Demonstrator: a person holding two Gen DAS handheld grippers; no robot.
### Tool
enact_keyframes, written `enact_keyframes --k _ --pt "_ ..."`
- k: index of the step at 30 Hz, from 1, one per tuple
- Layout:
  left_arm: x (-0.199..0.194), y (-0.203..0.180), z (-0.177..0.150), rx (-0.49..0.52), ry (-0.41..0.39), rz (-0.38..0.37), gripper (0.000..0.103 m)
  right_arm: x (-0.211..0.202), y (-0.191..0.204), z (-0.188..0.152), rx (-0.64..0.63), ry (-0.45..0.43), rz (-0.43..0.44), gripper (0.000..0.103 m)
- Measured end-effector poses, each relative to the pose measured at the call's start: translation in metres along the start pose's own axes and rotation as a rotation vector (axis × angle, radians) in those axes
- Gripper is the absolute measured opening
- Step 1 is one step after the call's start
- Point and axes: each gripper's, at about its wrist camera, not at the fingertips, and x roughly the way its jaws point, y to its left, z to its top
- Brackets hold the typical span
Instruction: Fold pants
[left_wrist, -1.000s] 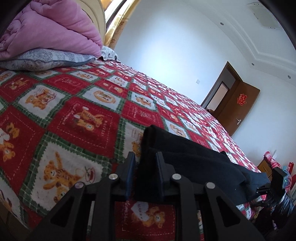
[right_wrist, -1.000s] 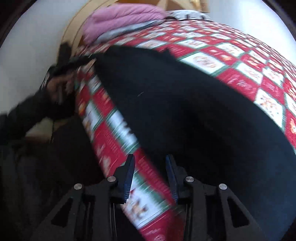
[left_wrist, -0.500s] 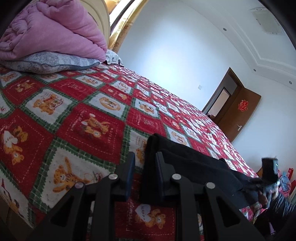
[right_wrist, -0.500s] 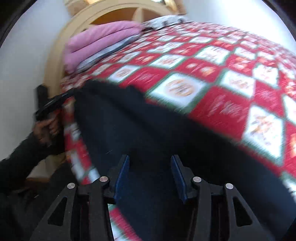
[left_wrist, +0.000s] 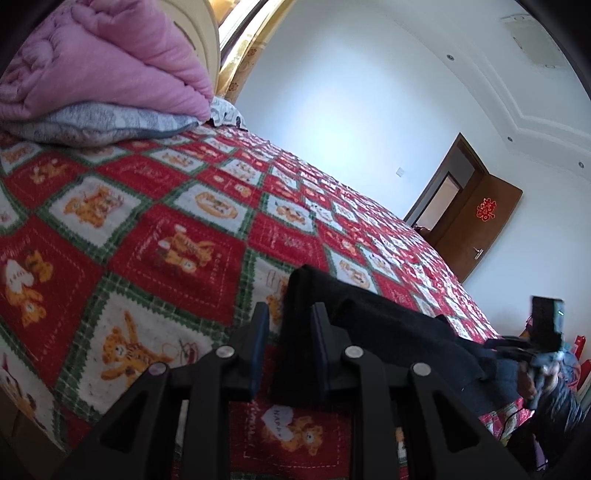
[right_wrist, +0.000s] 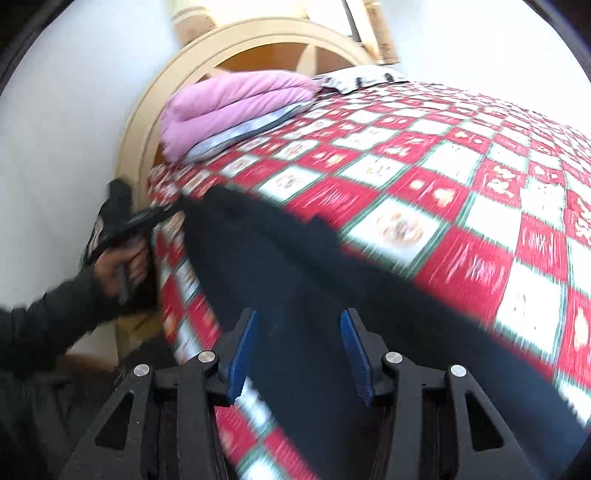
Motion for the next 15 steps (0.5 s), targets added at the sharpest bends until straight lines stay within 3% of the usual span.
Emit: enact_keyframes --k 3,6,10,13,15 --pt "-0.004 -0.004 0.003 0.023 -0.003 0.023 0.045 0.037 -0.013 0.01 0.023 0.103 0.001 0.049" --pt "-0.006 0.001 0.002 0.014 -0.002 0.027 0.054 0.041 0.002 -0.003 0.009 0.153 0.116 0.049" --pt "-0.001 0.012 -0.005 -0.029 0.02 0.029 0.055 0.024 0.052 -0.033 -0.106 0.187 0.268 0.049" --pt "0.002 0.017 -0.009 -0.065 0.038 0.023 0.055 0.024 0.078 -0.055 -0.171 0.242 0.277 0.049" --pt "0.0 0.013 -0.008 -0.057 0.035 0.022 0.055 0.025 0.087 -0.061 -0.203 0.234 0.225 0.049"
